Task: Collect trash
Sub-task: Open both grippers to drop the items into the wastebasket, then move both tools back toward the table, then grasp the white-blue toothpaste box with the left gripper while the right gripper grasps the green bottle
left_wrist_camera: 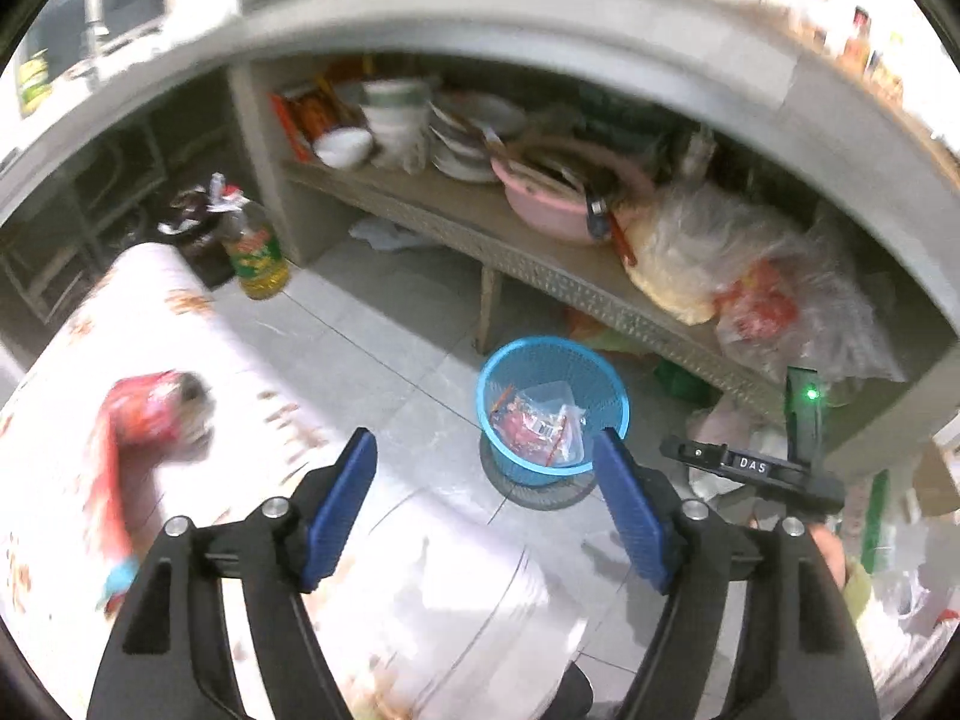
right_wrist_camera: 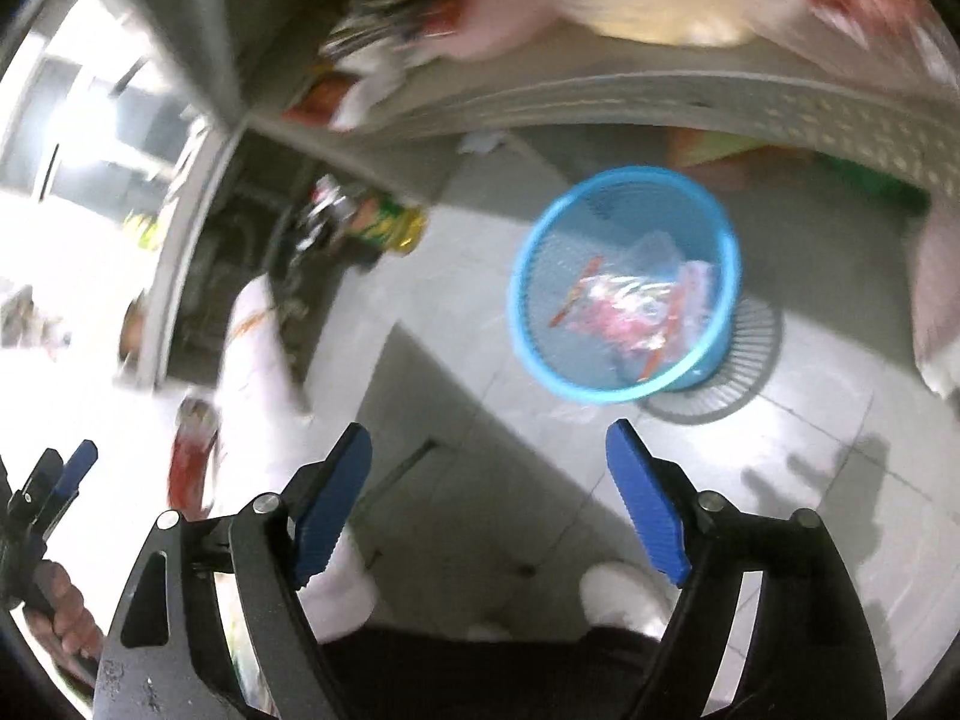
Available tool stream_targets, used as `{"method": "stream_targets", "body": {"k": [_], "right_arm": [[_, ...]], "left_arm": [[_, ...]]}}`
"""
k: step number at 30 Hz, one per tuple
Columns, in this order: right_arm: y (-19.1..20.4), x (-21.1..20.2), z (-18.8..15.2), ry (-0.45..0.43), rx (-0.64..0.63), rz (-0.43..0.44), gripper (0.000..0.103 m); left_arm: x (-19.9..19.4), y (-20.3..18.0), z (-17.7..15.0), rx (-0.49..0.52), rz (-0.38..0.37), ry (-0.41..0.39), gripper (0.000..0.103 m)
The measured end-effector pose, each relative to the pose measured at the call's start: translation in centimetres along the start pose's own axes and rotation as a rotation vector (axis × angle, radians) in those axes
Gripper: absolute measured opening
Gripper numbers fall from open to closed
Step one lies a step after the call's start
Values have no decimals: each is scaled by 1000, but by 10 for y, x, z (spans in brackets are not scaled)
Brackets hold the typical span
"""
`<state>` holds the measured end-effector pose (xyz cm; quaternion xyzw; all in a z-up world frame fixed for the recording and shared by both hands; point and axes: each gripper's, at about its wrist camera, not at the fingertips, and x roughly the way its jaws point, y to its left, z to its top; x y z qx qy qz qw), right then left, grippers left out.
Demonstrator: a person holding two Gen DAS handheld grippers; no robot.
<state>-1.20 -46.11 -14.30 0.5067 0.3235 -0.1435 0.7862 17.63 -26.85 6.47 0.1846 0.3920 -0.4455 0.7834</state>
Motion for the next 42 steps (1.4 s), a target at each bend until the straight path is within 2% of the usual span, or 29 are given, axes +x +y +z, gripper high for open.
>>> {"method": "stream_targets", "body": {"k": [2, 5, 9, 12, 15, 21, 24, 29, 37, 42], "right_arm": [[24, -7, -6, 10, -58, 24, 80], [59, -14, -15, 34, -138, 71, 81], [103, -16, -30, 74, -230, 129, 82], [137, -15, -48, 119, -301, 163, 83], [166, -11, -66, 165, -359, 190, 83], [226, 6, -114, 273, -463, 231, 83], [246, 18, -129, 288, -488, 205, 88], [266, 44, -147, 300, -511, 119, 90], [275, 76, -164, 324, -505, 6, 90], [277, 83, -171, 335, -524, -26, 90]], "left_arm": [[-34, 19, -16, -41, 24, -44, 75], [-84, 59, -44, -134, 100, -113, 76], [-137, 118, -87, -300, 213, -176, 76], [-173, 161, -133, -461, 290, -207, 76], [-193, 185, -185, -586, 299, -203, 76], [-186, 184, -268, -696, 268, -129, 76], [-168, 176, -286, -701, 220, -68, 76], [-143, 154, -291, -577, 268, -9, 76], [-126, 155, -298, -562, 316, -14, 75], [-119, 157, -300, -539, 326, 3, 65]]}}
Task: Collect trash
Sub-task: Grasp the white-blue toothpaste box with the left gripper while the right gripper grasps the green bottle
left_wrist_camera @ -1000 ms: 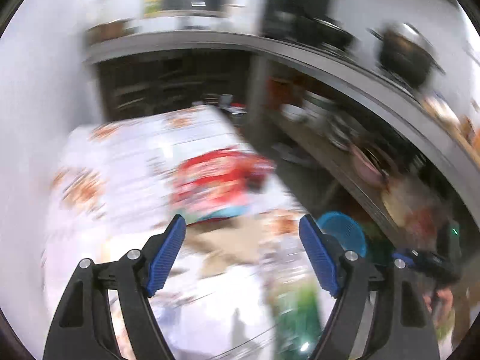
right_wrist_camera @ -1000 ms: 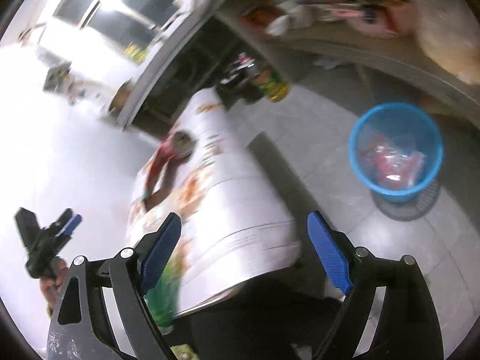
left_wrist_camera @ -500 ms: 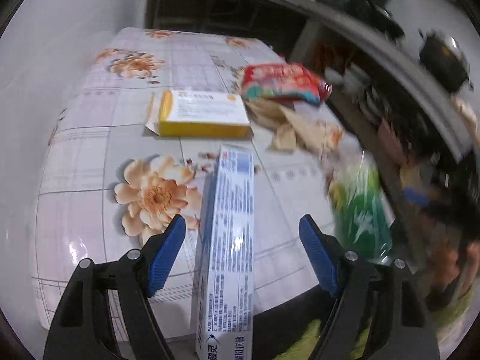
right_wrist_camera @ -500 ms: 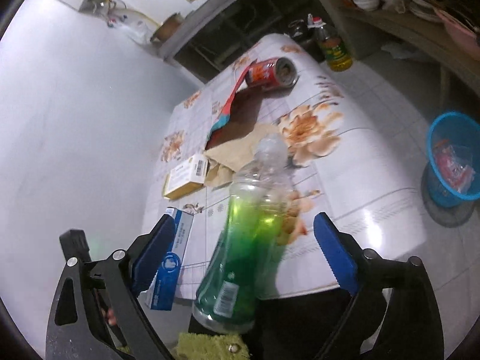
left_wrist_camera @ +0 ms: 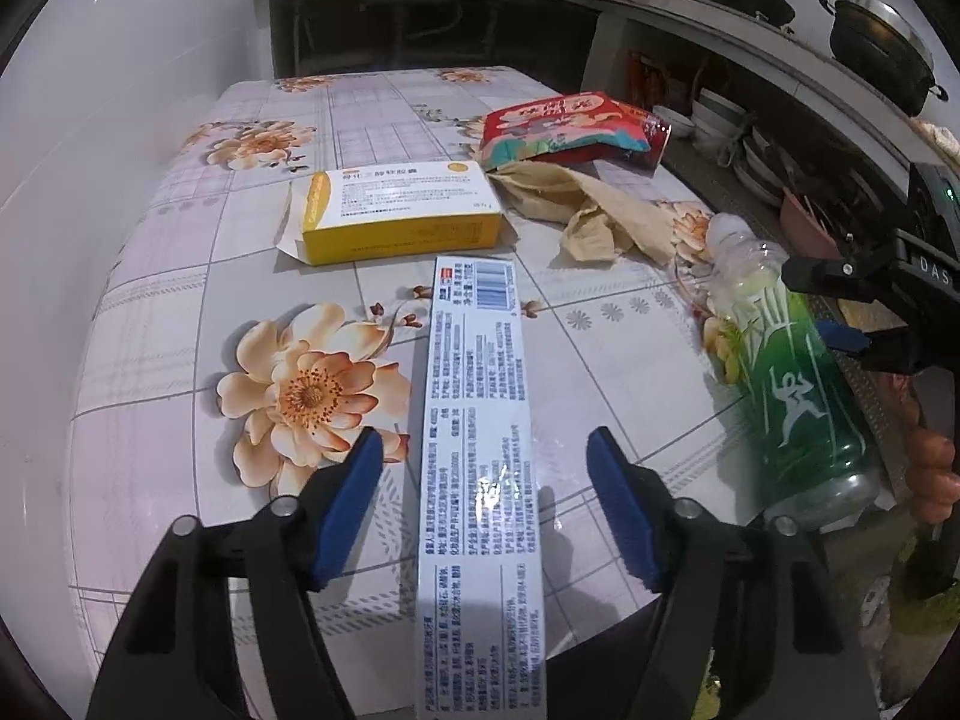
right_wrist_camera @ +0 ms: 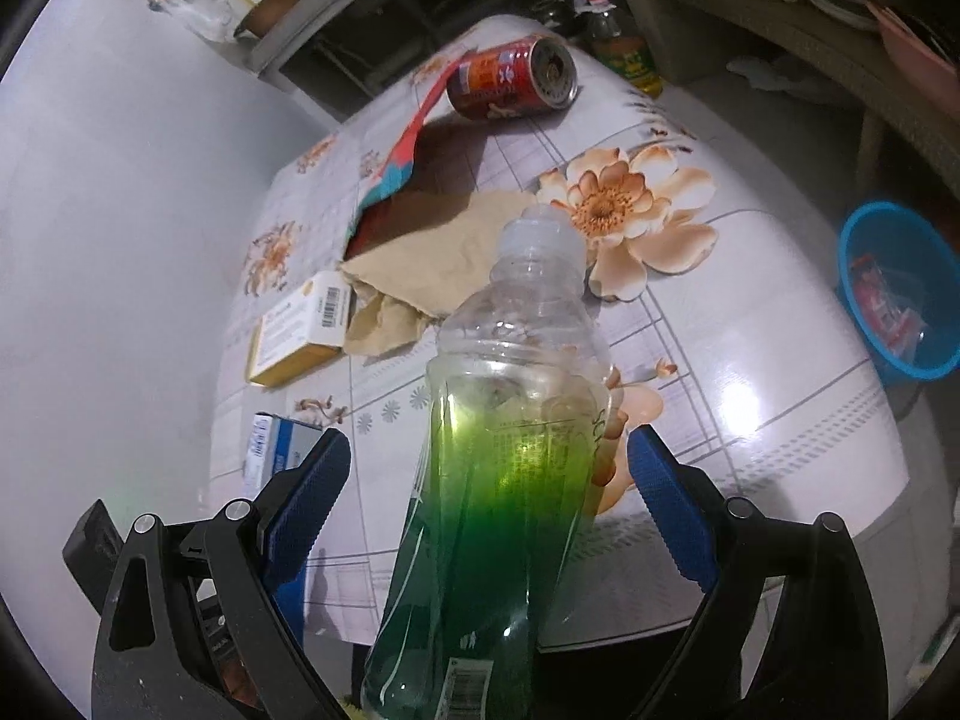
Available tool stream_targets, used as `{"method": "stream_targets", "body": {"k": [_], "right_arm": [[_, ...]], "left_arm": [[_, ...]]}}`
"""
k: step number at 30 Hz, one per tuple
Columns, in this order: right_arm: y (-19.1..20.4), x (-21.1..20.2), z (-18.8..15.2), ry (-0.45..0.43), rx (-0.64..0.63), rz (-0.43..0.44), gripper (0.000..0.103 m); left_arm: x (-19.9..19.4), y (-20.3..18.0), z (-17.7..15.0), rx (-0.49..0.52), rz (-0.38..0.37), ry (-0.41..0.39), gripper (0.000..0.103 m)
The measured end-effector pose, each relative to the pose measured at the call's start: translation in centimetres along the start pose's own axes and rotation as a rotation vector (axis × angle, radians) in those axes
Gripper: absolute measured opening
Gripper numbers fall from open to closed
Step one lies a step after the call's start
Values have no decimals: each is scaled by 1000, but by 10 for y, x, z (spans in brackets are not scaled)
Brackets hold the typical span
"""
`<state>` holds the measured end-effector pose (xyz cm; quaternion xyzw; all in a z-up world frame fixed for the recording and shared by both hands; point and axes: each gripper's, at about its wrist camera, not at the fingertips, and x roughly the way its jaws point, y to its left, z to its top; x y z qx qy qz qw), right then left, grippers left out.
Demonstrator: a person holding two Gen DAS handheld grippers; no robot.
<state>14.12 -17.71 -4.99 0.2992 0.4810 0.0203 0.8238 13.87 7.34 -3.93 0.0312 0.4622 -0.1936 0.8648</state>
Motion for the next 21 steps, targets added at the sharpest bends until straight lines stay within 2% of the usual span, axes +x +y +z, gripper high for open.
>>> {"method": "stream_targets", "body": {"k": [6, 11, 13, 21], "right_arm": [[4, 6, 0, 8, -18, -38, 78], [0, 8, 1, 16, 0, -35, 62], [-1, 7, 0, 15, 4, -23, 60], [-4, 2, -5, 1, 11, -11, 57]], "left_arm": [[4, 3, -2, -4, -6, 15, 53], [4, 4, -4, -15, -2, 19, 42], [4, 6, -5, -27, -3, 18, 36], [2, 5, -6, -30, -11, 15, 34]]}}
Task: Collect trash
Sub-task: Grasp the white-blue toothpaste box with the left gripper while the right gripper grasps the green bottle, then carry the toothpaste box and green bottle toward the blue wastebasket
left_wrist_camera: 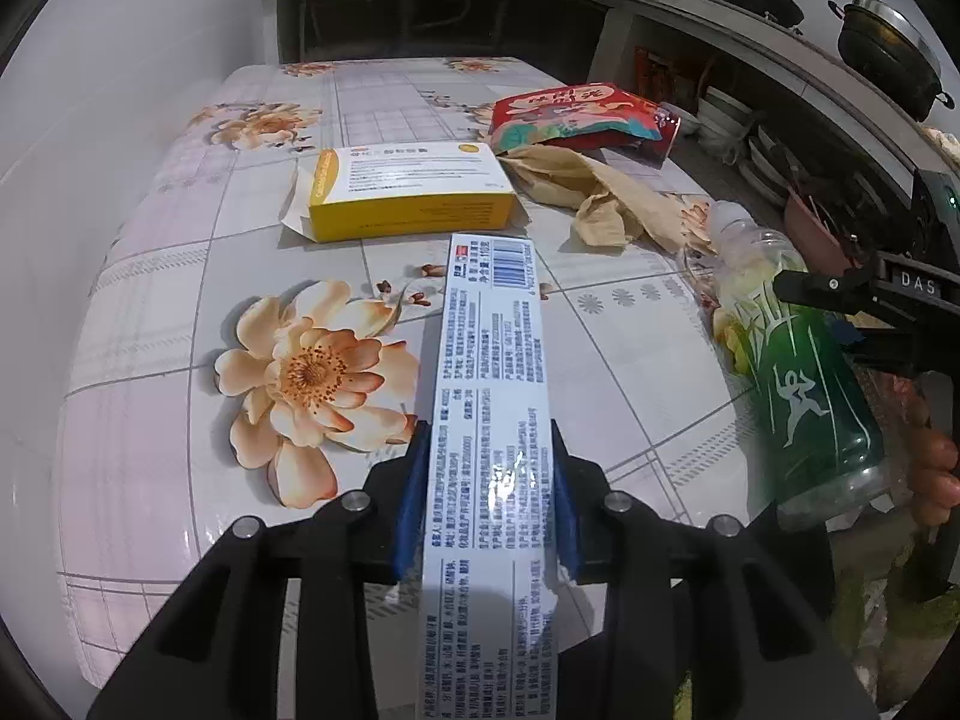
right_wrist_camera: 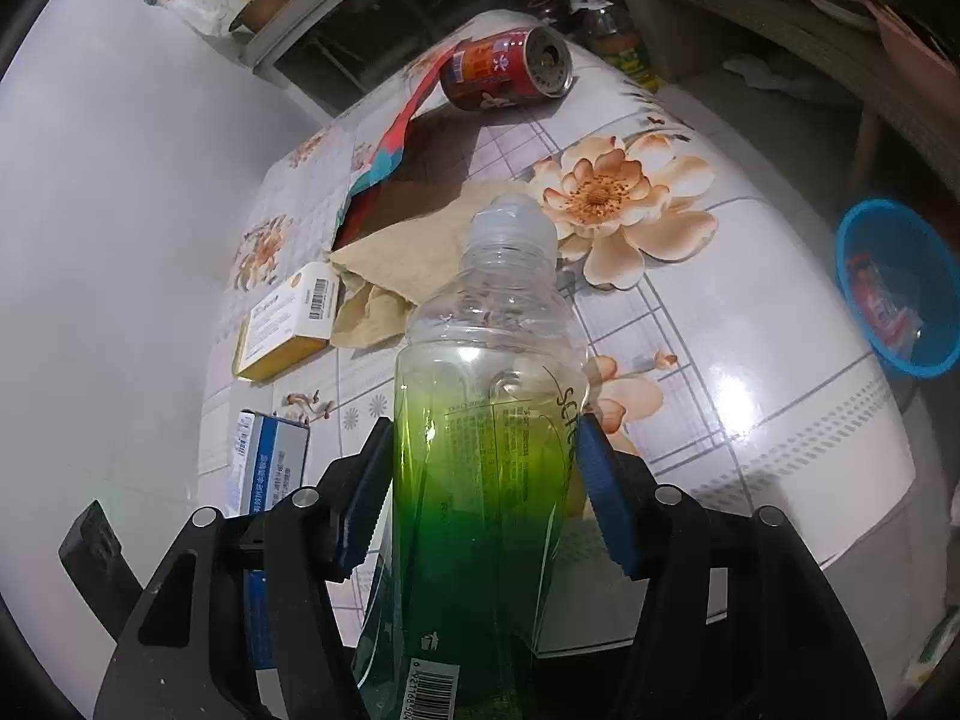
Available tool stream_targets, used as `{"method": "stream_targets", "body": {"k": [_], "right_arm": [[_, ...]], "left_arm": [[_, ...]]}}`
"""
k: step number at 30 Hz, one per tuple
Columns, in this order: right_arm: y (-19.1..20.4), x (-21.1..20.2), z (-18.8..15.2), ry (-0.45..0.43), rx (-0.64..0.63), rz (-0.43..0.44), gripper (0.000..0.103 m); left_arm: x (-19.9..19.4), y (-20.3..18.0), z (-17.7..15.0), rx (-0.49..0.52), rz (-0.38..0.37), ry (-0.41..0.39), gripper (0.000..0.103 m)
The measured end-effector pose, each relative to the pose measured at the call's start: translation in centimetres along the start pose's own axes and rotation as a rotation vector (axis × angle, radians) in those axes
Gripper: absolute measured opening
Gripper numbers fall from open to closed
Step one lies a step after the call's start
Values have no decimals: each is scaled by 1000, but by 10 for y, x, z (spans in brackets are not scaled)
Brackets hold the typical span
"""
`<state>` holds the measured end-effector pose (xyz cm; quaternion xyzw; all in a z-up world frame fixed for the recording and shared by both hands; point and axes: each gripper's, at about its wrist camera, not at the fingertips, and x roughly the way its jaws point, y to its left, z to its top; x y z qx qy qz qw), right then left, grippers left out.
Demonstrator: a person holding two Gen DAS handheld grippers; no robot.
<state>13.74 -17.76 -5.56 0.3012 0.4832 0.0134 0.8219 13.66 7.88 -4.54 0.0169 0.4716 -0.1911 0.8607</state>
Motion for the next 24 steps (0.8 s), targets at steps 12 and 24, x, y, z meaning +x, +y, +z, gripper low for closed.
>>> {"method": "stream_targets", "body": {"k": [12, 24], "right_arm": [[-8, -10, -5, -9, 17, 52, 56], [-19, -23, -8, -27, 41, 94, 56]], "left_arm": [[-9, -10, 1, 9, 6, -22, 32], [-16, -28, 4, 42, -4, -38, 32]]}}
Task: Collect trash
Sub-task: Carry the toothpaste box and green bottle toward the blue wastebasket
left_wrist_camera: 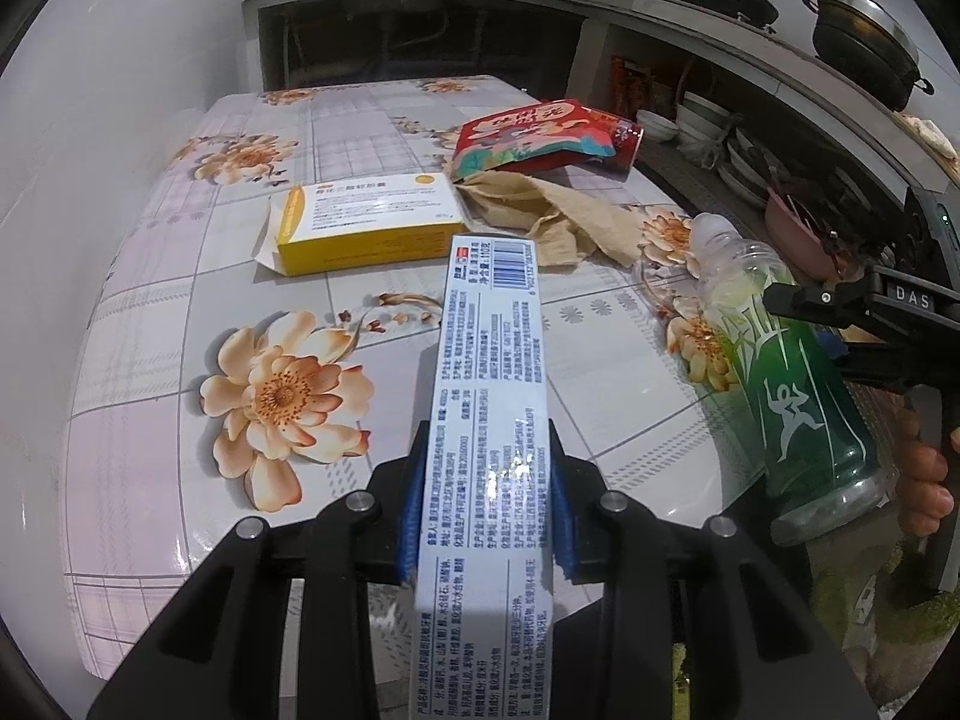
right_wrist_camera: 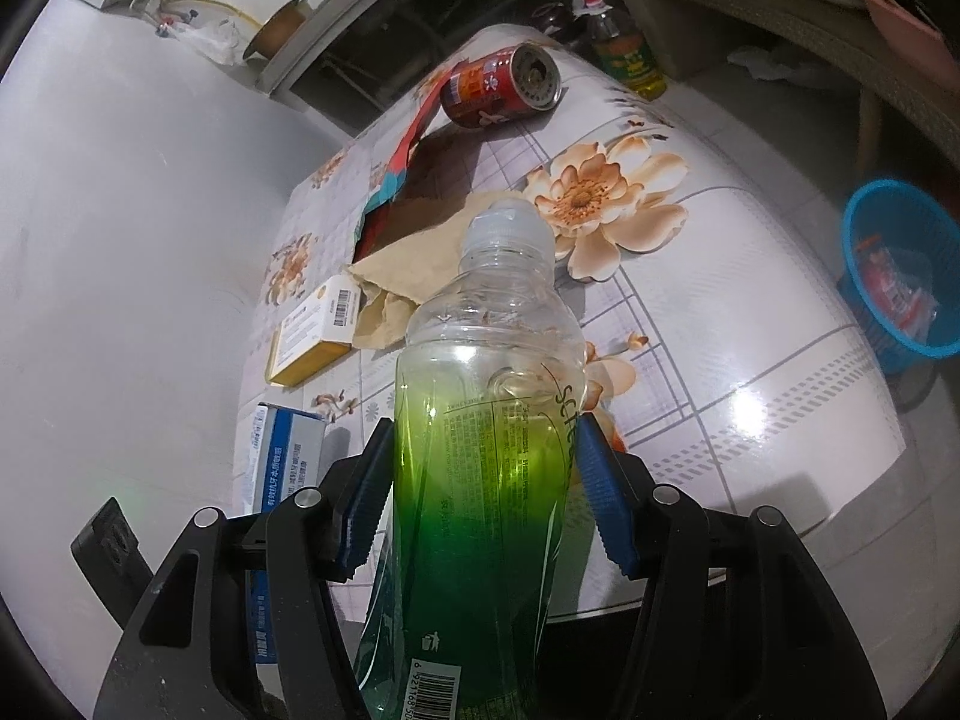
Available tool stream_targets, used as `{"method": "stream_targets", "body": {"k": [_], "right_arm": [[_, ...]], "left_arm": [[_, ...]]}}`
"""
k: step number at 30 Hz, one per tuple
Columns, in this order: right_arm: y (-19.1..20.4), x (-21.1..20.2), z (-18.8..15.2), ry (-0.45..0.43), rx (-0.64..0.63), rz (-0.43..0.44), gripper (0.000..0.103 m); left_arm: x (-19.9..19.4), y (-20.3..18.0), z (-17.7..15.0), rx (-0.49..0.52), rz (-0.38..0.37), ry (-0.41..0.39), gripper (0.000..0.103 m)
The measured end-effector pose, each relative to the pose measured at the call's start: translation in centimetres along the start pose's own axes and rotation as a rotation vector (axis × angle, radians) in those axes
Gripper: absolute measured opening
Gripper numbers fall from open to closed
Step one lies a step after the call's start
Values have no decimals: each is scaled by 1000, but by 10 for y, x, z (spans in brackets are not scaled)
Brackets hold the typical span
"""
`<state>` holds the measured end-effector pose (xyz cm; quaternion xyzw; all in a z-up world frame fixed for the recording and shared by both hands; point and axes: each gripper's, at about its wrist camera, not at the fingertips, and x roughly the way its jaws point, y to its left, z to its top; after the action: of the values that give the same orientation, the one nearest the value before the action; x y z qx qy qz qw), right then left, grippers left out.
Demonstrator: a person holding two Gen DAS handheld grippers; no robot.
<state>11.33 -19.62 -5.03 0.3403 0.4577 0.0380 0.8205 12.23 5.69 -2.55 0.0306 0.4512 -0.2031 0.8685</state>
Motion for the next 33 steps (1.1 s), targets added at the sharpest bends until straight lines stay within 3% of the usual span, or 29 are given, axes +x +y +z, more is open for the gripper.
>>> {"method": "stream_targets", "body": {"k": [33], "right_arm": [[-31, -50, -3, -63, 31, 81, 56]], "left_arm": [[-12, -75, 19, 173, 29, -70, 32]]}}
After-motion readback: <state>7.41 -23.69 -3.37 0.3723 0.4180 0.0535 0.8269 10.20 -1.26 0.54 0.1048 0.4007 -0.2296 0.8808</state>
